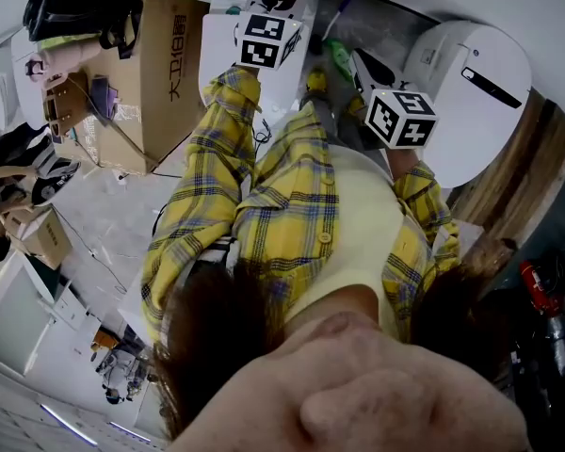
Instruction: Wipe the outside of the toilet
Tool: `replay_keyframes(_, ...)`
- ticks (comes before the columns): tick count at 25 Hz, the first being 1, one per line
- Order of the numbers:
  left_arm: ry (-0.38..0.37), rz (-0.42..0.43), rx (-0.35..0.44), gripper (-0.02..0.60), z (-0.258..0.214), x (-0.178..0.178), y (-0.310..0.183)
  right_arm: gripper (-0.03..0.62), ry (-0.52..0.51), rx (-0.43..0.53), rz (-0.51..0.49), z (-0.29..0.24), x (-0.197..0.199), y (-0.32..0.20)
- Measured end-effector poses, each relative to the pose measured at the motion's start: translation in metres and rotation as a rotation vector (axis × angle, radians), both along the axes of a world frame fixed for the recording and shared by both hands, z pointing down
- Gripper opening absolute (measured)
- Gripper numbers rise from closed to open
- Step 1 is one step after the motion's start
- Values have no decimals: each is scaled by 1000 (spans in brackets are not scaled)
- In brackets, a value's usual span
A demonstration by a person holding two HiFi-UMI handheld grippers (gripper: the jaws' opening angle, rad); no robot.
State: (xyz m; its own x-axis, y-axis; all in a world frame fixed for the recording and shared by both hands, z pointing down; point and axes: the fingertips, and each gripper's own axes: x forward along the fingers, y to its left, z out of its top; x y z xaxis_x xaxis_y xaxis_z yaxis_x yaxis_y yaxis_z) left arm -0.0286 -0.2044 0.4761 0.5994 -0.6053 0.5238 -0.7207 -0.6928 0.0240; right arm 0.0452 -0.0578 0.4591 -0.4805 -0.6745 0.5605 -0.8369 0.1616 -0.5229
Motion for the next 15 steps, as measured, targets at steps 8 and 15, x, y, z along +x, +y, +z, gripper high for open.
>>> replay_keyframes(8, 79, -24, -4, 97, -13, 3, 23, 26, -8, 11, -22, -2, 4, 3)
replay_keyframes(15, 137, -145, 93, 97, -45, -41, 29, 26, -17, 20, -104, 0, -19, -1)
